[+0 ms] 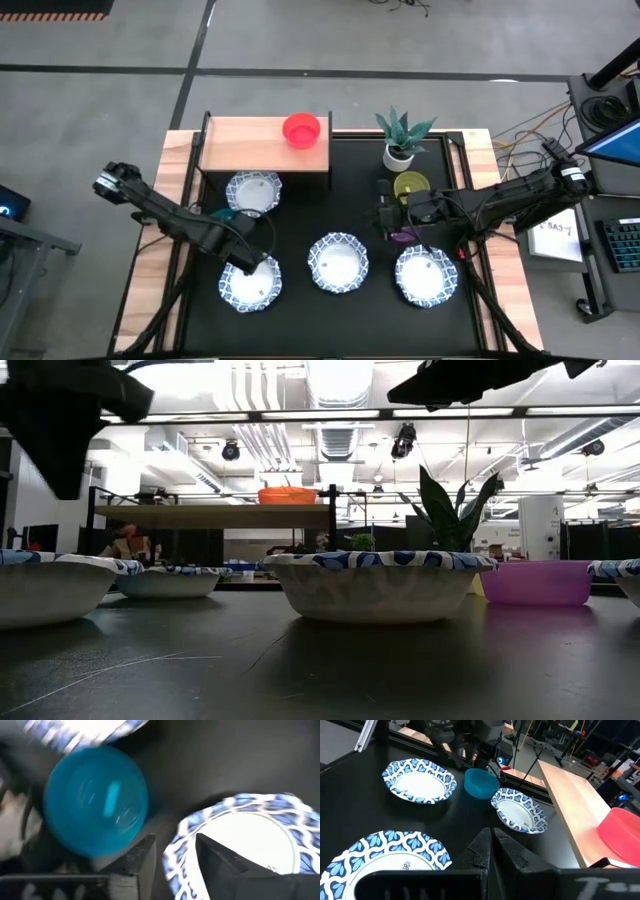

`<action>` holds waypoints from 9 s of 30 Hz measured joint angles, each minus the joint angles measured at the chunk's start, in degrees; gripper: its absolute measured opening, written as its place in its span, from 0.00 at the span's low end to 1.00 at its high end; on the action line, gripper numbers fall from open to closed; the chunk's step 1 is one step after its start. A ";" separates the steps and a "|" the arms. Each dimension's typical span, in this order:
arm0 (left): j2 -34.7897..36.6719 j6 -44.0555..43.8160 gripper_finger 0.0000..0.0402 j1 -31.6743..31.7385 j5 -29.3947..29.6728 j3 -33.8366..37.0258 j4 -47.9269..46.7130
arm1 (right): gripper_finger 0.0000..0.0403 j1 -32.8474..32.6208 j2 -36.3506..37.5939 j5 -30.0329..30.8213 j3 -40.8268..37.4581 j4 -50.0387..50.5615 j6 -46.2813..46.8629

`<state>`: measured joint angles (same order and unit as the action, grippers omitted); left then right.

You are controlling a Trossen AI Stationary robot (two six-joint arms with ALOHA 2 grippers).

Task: Place and stack bowls onto a shelf
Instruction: Put the white patterned bowl on the shelf, then stack the purple bowl on top of the orange bowl on the shelf

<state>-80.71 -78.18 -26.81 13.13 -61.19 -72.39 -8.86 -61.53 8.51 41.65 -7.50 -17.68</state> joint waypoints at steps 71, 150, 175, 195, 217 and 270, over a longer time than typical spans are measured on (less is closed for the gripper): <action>-3.76 52.25 0.00 11.72 19.09 10.51 28.98 | 0.02 0.66 0.06 0.55 0.02 2.62 -2.36; 0.22 58.25 0.49 43.69 28.70 -8.84 13.26 | 0.02 0.66 0.06 0.55 0.04 2.53 -1.85; 8.74 75.61 0.46 -4.73 32.80 5.12 56.41 | 0.02 0.66 0.06 0.50 0.04 2.73 23.52; 12.41 84.62 0.41 -5.34 63.91 12.79 60.64 | 0.02 1.03 -15.37 0.02 28.61 50.85 52.37; 16.87 83.18 0.41 -6.07 24.87 14.82 57.91 | 0.25 1.29 -24.96 -1.49 39.84 73.78 63.53; 44.81 92.71 0.41 -2.23 25.48 38.76 84.85 | 0.03 4.52 -36.15 -4.71 28.39 70.16 67.91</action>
<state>-35.90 14.52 -29.04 38.61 -22.44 12.46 -4.34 -97.68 3.81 70.04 62.66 50.24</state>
